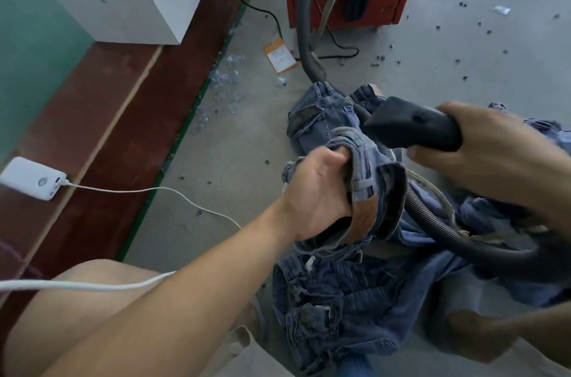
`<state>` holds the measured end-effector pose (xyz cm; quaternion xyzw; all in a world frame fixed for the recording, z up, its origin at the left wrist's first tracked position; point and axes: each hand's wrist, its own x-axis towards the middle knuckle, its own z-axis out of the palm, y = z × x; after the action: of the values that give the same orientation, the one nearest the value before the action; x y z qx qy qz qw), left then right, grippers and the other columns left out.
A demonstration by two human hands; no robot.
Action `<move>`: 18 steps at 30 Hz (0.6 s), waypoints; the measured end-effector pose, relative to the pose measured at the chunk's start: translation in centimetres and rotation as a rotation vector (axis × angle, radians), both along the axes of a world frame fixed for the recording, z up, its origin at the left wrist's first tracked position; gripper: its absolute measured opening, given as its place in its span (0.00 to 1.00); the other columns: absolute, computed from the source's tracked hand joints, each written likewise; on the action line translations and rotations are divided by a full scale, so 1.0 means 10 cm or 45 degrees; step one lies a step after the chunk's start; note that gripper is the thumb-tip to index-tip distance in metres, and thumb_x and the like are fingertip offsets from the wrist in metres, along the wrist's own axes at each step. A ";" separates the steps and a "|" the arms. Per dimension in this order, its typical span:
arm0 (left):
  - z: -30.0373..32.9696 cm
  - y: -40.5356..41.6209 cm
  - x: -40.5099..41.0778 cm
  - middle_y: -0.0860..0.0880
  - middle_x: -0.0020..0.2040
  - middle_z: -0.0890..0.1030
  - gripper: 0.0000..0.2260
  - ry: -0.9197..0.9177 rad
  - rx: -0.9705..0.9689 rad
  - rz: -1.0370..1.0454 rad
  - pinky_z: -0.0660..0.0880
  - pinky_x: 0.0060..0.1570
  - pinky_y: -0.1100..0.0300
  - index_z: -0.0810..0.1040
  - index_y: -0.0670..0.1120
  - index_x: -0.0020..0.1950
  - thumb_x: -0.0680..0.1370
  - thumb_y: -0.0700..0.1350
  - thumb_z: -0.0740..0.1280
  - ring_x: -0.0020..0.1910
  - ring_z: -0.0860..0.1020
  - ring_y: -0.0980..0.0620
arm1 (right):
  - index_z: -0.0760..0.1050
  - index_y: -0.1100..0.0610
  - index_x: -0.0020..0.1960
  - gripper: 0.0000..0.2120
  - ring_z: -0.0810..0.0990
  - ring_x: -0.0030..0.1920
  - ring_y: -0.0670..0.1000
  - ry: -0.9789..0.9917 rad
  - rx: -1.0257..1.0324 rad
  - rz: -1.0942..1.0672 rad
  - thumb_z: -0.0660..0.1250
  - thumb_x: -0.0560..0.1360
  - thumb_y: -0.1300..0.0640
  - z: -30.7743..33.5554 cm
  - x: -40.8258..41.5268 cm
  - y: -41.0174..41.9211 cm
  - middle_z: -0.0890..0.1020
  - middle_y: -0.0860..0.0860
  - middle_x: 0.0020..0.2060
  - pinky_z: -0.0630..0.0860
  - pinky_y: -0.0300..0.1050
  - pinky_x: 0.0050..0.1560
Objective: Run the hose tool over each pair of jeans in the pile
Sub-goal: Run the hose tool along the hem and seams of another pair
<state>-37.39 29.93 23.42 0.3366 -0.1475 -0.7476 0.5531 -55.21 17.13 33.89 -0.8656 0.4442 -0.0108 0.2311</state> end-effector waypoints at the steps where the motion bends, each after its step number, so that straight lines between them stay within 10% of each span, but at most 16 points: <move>1: -0.04 0.02 -0.06 0.38 0.64 0.76 0.22 -0.240 0.025 -0.036 0.68 0.68 0.36 0.69 0.39 0.73 0.80 0.43 0.58 0.65 0.74 0.33 | 0.73 0.40 0.48 0.14 0.78 0.27 0.45 -0.018 0.024 -0.025 0.69 0.68 0.35 0.06 -0.03 -0.05 0.80 0.45 0.28 0.70 0.42 0.31; 6: -0.14 0.12 -0.25 0.47 0.64 0.75 0.10 -1.605 -0.180 -0.202 0.64 0.62 0.73 0.77 0.41 0.62 0.81 0.40 0.66 0.61 0.72 0.54 | 0.74 0.36 0.51 0.18 0.79 0.25 0.44 0.083 0.102 0.037 0.70 0.65 0.32 0.15 -0.08 -0.11 0.82 0.38 0.29 0.79 0.51 0.34; 11: -0.18 0.09 -0.30 0.49 0.55 0.71 0.02 -1.688 -0.237 -0.281 0.70 0.55 0.55 0.72 0.48 0.49 0.81 0.42 0.64 0.52 0.73 0.47 | 0.74 0.37 0.47 0.16 0.77 0.31 0.41 0.281 0.062 0.271 0.67 0.64 0.31 0.12 0.09 0.02 0.81 0.39 0.33 0.70 0.40 0.32; 18: -0.25 0.07 -0.23 0.50 0.68 0.75 0.16 -1.518 -0.204 -0.214 0.71 0.70 0.45 0.76 0.50 0.67 0.79 0.48 0.67 0.66 0.74 0.48 | 0.72 0.46 0.45 0.10 0.76 0.35 0.47 0.123 0.055 0.140 0.72 0.74 0.44 0.06 0.24 -0.02 0.78 0.46 0.35 0.65 0.41 0.32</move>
<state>-39.73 30.63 20.88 0.6419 -0.5137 -0.4580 0.3381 -52.77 16.93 34.53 -0.8830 0.4067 0.0532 0.2283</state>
